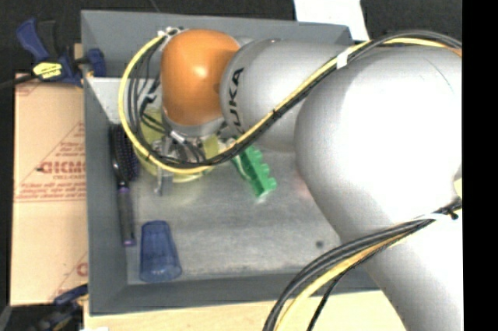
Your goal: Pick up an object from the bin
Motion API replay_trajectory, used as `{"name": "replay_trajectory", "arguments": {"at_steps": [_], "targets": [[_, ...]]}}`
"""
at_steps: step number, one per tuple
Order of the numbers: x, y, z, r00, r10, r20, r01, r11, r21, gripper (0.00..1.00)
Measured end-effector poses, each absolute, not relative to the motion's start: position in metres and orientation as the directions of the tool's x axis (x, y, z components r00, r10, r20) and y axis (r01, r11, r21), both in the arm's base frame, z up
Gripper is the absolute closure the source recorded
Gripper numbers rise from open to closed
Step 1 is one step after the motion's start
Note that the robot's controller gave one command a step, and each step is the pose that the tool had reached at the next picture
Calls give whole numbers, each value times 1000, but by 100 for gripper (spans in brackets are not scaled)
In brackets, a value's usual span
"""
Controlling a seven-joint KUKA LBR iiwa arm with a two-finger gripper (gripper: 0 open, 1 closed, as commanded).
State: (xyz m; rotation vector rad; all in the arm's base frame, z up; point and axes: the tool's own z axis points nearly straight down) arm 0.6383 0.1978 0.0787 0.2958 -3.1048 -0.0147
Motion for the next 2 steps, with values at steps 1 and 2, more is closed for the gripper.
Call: {"name": "replay_trajectory", "arguments": {"at_steps": [1,2], "targets": [[637,198,91,-982,-188,25,-188,982,13,100],[636,197,117,-982,-188,30,-188,982,12,100]]}}
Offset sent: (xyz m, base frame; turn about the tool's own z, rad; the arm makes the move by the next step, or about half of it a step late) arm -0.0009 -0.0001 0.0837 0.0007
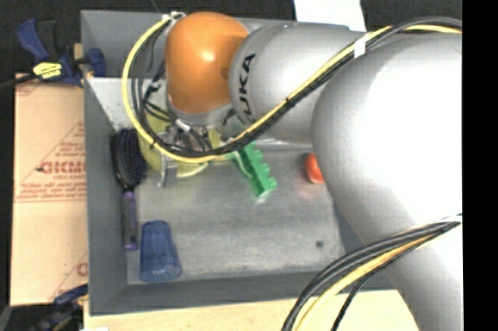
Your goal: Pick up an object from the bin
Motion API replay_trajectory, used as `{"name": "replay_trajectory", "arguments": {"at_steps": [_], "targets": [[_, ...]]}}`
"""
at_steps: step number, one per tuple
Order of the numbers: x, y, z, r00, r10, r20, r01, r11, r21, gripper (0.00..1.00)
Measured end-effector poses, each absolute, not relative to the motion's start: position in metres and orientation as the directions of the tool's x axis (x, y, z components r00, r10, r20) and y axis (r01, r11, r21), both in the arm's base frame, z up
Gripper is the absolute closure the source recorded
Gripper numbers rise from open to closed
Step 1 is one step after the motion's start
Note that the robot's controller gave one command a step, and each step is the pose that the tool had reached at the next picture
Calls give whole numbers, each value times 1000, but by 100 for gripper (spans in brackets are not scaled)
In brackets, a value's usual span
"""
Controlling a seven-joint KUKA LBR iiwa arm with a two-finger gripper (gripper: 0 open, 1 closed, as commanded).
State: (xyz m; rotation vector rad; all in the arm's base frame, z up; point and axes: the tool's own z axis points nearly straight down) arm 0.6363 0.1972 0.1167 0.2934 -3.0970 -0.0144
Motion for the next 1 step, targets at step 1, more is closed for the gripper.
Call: {"name": "replay_trajectory", "arguments": {"at_steps": [1], "targets": [[638,197,172,-982,-187,25,-187,982,12,100]]}}
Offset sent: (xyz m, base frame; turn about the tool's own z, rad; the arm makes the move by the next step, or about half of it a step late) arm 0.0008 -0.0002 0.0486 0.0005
